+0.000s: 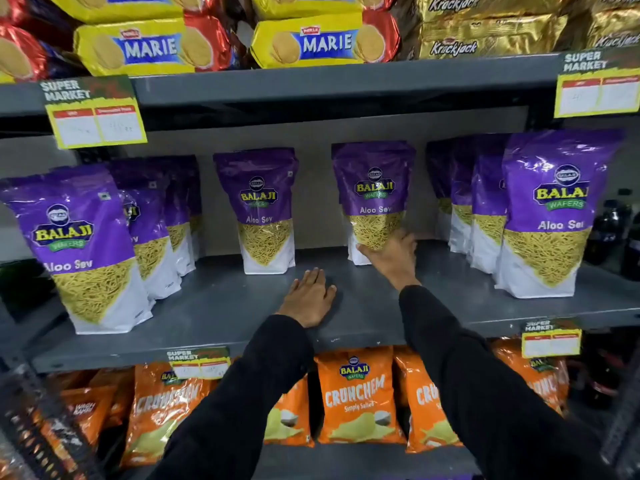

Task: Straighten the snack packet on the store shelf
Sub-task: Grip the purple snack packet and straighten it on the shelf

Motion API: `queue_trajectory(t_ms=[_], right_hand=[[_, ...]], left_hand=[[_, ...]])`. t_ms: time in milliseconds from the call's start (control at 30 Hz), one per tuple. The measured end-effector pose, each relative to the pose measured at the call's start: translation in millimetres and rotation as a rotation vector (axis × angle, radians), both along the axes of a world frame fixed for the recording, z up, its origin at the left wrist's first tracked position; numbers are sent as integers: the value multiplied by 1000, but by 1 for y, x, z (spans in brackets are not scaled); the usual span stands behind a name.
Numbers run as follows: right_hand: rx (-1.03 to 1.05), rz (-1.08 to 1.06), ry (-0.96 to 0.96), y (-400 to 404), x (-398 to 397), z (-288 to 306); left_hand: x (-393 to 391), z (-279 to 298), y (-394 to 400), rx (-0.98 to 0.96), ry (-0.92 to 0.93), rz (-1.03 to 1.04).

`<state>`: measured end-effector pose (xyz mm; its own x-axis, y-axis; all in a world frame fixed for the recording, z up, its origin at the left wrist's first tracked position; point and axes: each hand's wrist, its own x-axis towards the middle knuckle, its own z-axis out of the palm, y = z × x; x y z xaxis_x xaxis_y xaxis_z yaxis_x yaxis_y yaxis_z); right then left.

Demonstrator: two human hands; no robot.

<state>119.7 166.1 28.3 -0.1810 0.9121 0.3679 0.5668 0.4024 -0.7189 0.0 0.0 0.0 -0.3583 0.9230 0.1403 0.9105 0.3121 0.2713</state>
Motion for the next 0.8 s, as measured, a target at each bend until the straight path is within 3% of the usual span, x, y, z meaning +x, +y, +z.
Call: queue_trajectory(t_ms=[200,800], right_hand=[[-82,-84,51,23,-31,-4],[-44,-130,121,22,-45,-11]], left_hand=[[-10,-9,10,-55,-15,5],[-16,-15,15,-62,26,-6]])
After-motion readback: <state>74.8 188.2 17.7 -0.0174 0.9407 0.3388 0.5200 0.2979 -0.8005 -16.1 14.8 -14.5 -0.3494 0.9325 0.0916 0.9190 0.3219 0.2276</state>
